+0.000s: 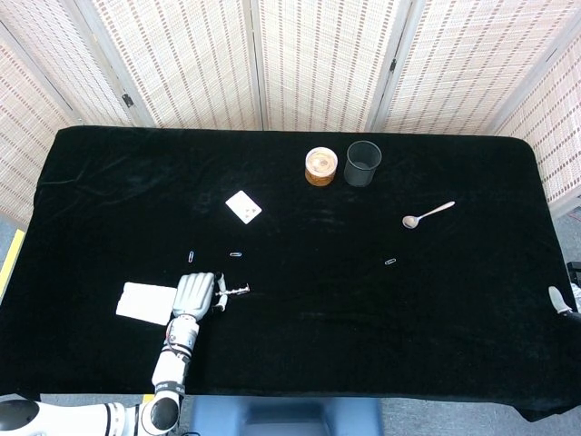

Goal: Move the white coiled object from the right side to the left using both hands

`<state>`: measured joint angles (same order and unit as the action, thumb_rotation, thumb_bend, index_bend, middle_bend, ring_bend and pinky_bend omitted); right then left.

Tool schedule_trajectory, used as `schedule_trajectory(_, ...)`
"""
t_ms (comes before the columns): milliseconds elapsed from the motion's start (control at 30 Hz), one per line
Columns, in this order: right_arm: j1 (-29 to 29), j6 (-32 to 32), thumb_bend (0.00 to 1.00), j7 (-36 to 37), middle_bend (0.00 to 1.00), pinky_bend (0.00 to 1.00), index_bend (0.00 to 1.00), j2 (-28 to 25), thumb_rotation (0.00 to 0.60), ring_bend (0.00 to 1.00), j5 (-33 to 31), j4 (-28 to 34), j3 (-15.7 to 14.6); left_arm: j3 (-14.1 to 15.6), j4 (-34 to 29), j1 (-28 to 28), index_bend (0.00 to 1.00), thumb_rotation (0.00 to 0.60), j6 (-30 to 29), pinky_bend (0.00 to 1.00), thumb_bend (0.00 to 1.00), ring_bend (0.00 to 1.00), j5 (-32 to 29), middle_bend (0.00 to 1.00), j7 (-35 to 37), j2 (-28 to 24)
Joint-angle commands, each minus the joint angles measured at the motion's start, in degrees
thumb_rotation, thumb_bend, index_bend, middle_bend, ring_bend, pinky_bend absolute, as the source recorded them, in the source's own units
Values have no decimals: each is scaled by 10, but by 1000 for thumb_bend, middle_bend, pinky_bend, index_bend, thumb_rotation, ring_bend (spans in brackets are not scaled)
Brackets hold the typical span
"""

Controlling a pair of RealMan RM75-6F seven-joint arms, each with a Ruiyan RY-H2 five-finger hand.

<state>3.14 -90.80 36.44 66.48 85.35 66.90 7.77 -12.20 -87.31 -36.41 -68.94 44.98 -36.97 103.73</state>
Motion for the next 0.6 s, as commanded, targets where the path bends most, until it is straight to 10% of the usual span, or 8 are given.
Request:
schedule_trajectory(33,0,1,363,-1,0,42,28,0,600,0,0,0,0,0,-1,2,818,600,-3,1000,643,1000,5,1000,5,-3)
schedule_trajectory(600,5,9,363,-6,0,42,31,0,600,0,1,2,0,-2,-3,16,840,600,-8,1000,658,1000,26,1000,42,-18)
